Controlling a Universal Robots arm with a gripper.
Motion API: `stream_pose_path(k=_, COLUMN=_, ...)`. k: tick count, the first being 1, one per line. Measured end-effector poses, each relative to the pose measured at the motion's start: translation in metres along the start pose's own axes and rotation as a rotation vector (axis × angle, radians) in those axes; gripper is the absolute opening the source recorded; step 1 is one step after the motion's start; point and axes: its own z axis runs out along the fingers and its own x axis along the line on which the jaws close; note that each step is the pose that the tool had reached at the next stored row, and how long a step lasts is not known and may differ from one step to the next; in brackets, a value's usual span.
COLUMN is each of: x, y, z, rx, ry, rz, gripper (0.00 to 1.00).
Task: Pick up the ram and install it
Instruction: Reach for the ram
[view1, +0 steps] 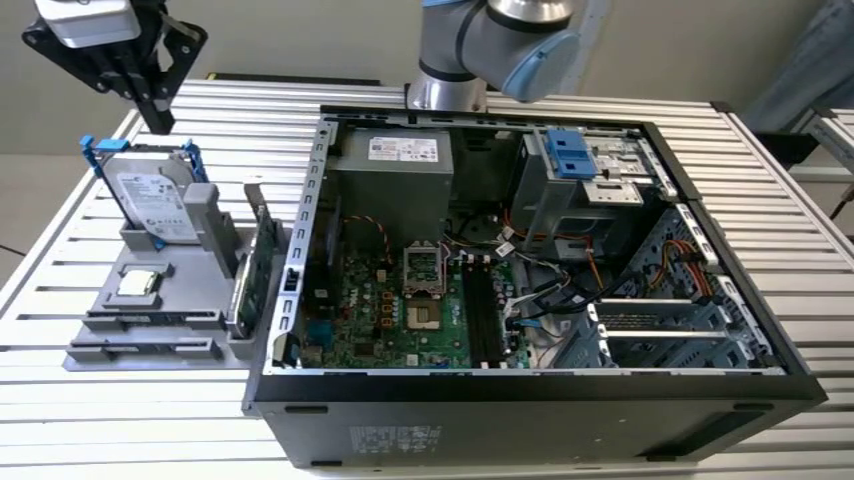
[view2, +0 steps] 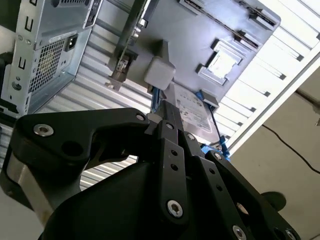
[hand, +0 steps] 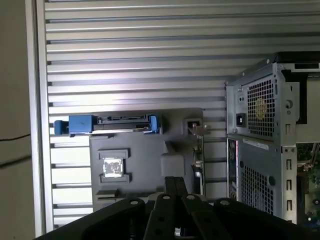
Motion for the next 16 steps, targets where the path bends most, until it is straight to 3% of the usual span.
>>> stream_pose_path(k=16, x=0.0334, y=-0.0016, z=-0.0002, rx=-0.0003, ry=0.0007, rz=-0.015, gripper=0.00)
